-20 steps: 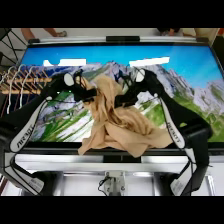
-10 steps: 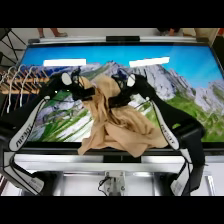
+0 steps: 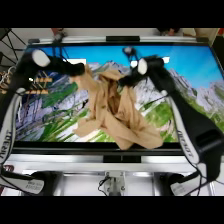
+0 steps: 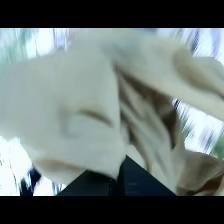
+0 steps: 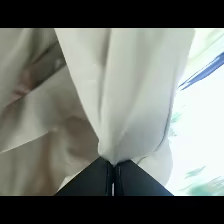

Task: Fold the shirts.

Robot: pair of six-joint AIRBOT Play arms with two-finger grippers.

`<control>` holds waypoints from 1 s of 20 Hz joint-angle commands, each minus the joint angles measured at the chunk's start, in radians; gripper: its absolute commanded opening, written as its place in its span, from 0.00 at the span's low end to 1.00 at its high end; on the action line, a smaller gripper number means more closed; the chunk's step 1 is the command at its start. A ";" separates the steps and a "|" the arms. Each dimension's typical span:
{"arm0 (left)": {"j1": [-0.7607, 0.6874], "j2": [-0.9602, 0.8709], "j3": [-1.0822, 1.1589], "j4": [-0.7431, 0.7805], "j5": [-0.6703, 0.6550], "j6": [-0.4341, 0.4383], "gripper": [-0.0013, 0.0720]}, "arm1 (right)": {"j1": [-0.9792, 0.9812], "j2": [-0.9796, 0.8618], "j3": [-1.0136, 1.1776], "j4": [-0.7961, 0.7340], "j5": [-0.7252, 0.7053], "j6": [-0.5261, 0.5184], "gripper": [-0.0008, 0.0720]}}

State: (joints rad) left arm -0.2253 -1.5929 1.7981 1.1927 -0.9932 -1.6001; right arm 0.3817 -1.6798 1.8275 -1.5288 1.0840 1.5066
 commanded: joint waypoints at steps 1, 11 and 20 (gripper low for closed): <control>0.067 0.120 0.253 -0.047 0.121 0.044 0.09 | -0.070 0.177 0.145 -0.151 -0.282 -0.006 0.10; 0.093 0.505 0.052 0.183 -0.168 -0.016 0.08 | -0.101 0.549 0.192 -0.177 0.096 0.024 0.10; -0.188 0.517 -0.990 0.164 0.048 -0.230 0.08 | -0.101 0.687 -0.883 -0.090 0.284 0.231 0.10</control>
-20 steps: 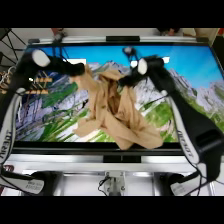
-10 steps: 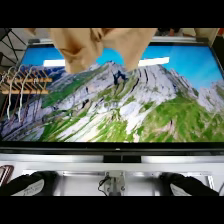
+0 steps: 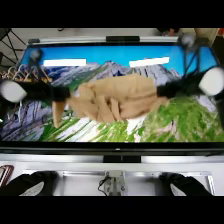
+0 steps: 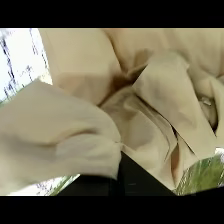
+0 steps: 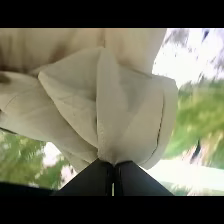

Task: Fold the shirts.

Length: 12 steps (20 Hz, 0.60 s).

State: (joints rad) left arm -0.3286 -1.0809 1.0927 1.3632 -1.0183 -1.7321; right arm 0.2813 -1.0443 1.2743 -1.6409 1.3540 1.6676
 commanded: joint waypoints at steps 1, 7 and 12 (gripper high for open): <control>-0.103 0.006 -0.337 -0.010 0.064 -0.098 0.08 | -0.001 0.071 -0.408 0.022 0.000 0.076 0.11; -0.087 0.032 -0.220 0.004 -0.093 -0.051 1.00 | -0.001 0.128 -0.315 -0.063 -0.064 0.106 0.93; -0.025 0.034 0.076 0.006 -0.067 -0.050 0.91 | 0.002 0.104 0.044 -0.002 -0.289 0.103 0.93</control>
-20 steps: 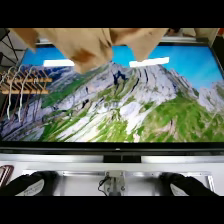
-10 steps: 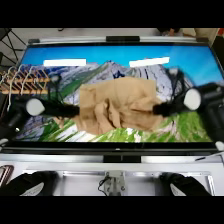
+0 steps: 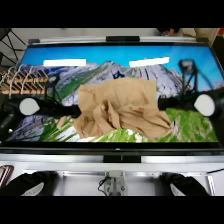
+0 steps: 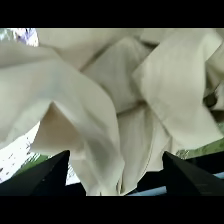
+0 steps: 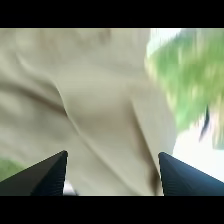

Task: Fold the shirts.

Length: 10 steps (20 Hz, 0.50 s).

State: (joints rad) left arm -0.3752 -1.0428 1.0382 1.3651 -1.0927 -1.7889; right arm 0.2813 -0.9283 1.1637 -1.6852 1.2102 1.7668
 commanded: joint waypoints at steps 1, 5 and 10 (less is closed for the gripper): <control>0.020 -0.022 0.154 0.002 0.035 0.006 0.89 | 0.002 -0.039 0.188 0.084 -0.186 0.006 0.93; 0.013 -0.185 0.165 -0.118 0.090 0.028 0.89 | 0.002 -0.268 0.220 0.367 -0.178 -0.071 0.93; -0.043 -0.442 0.165 -0.269 0.144 0.105 0.89 | 0.103 -0.565 0.220 0.583 -0.148 -0.201 0.93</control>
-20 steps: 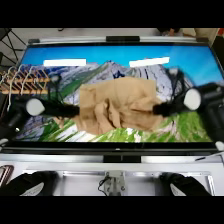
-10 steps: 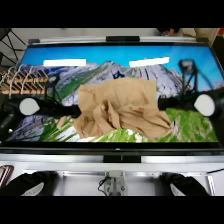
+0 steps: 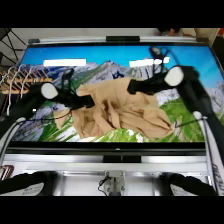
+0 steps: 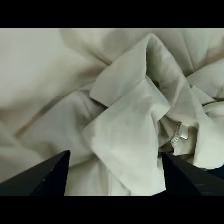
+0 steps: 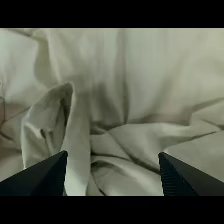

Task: Fold the shirts.

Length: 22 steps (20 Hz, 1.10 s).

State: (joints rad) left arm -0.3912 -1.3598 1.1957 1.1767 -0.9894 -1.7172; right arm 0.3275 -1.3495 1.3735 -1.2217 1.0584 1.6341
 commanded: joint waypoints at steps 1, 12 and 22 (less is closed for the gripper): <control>-0.040 -0.160 0.007 -0.084 0.053 0.033 0.89 | 0.087 -0.175 0.010 0.112 0.008 -0.073 0.93; -0.013 -0.204 0.007 -0.100 0.022 0.140 0.09 | 0.196 -0.244 0.010 0.007 0.056 -0.064 0.93; -0.013 -0.083 0.007 -0.068 -0.017 0.202 0.08 | 0.221 -0.238 0.013 -0.121 -0.042 0.031 0.11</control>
State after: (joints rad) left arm -0.4145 -1.4960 1.2022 1.0851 -0.9985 -1.5398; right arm 0.5606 -1.6196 1.3846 -1.2625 1.0191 1.6344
